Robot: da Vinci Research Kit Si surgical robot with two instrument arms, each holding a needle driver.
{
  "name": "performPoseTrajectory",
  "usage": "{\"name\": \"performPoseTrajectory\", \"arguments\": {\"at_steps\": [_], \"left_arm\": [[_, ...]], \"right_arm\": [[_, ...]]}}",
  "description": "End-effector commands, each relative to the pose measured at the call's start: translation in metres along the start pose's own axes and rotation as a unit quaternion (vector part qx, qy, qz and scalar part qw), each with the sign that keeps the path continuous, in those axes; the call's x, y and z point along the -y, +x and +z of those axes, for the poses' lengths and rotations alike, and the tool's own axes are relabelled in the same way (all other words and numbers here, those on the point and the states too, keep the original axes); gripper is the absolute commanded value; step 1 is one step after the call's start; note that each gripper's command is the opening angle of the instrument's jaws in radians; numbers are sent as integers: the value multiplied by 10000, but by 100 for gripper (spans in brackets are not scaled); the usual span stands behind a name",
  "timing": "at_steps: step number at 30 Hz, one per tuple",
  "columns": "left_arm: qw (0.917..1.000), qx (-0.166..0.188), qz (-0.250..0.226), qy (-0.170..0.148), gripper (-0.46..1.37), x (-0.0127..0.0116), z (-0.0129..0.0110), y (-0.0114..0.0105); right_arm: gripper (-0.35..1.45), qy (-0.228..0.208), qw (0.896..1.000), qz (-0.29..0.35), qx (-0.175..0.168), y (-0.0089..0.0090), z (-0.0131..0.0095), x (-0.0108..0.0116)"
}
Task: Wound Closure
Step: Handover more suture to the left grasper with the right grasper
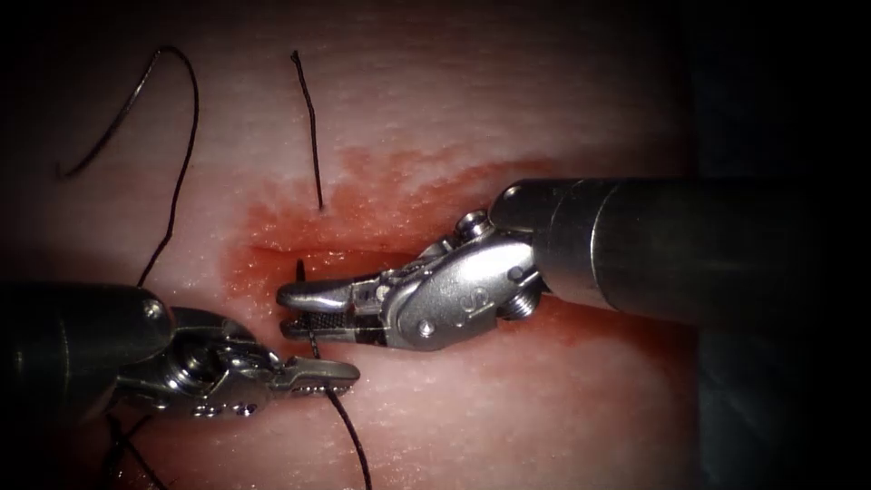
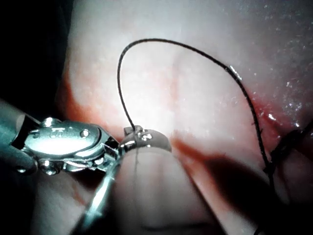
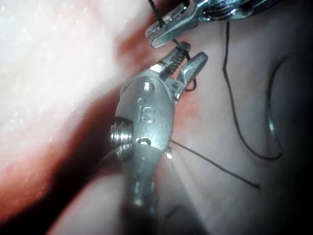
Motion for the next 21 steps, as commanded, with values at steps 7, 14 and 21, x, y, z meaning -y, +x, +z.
{"name": "performPoseTrajectory", "arguments": {"at_steps": [7,14,21], "left_arm": [[10000,6,-16,-10,-17,2,3,1],[9992,-6,-147,372,-35,6,3,3],[9990,77,-207,401,40,9,3,1]], "right_arm": [[-35,-13,9998,150,100,-5,0,-1],[-35,-42,9969,740,253,-17,-10,-4],[-35,-79,9943,1028,288,-12,-11,-7]]}}
